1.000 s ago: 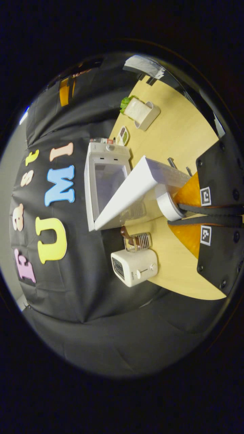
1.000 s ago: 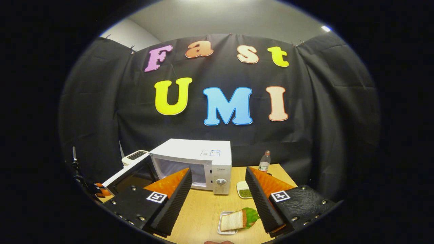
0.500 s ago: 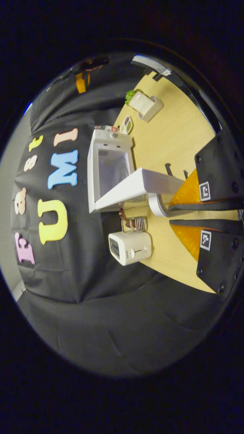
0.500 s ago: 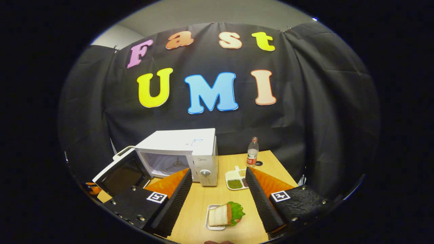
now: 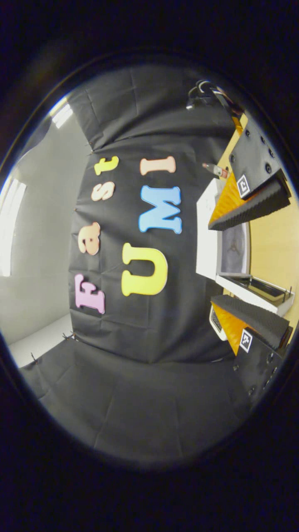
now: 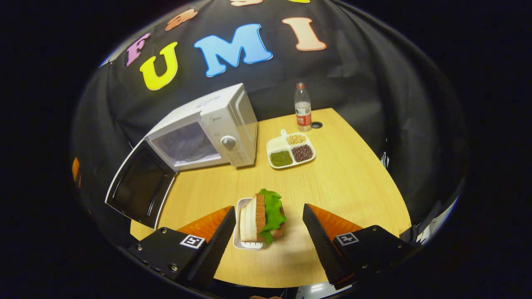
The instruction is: Open the microwave oven with the left hand, put the food in, and close the microwave oven.
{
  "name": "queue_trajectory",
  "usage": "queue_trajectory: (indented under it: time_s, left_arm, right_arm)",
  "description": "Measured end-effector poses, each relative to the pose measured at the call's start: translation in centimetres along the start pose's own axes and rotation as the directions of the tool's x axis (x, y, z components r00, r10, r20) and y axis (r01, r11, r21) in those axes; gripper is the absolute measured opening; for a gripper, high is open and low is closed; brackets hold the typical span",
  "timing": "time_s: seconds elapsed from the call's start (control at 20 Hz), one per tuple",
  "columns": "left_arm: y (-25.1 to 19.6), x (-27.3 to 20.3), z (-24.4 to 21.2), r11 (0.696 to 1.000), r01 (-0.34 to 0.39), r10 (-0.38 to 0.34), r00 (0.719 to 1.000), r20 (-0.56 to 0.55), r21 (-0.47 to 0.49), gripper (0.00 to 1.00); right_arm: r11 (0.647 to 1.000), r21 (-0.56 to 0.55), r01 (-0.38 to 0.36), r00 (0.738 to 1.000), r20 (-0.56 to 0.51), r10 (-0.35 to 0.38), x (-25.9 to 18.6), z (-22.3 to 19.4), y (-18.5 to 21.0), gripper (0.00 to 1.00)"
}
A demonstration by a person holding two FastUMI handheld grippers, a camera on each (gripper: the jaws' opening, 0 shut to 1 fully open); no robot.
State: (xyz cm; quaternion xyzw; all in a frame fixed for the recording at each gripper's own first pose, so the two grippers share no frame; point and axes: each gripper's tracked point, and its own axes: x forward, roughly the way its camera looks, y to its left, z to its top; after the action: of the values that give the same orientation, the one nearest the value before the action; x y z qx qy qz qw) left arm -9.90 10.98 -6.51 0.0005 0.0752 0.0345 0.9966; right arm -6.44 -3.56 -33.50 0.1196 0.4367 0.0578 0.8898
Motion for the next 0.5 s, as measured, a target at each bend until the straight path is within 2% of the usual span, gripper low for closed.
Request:
queue_trajectory:
  time_s: [0.05,0.15,0.2,0.5]
  left_arm:
    - [-1.6,1.3,0.8,1.0,0.006,-0.006,1.0,0.011,-0.001,1.0]
    - [-4.4,2.7,3.0,1.0,0.014,-0.015,0.999,0.028,0.016,0.94]
    - [-5.7,3.1,3.9,0.999,0.024,-0.025,0.999,0.036,0.023,0.98]
    - [-10.0,4.9,6.1,1.0,0.017,-0.018,0.999,0.041,0.023,0.97]
  right_arm:
    - [1.0,-0.001,-0.009,1.0,-0.017,0.009,0.7,-0.5,-0.2,0.98]
    - [0.999,0.002,-0.033,0.998,-0.049,0.033,1.6,-1.9,-0.2,0.98]
    - [0.999,0.006,-0.047,0.997,-0.06,0.047,2.0,-2.4,-0.3,0.98]
    - [0.995,0.014,-0.103,0.984,-0.146,0.104,4.5,-3.9,0.2,0.97]
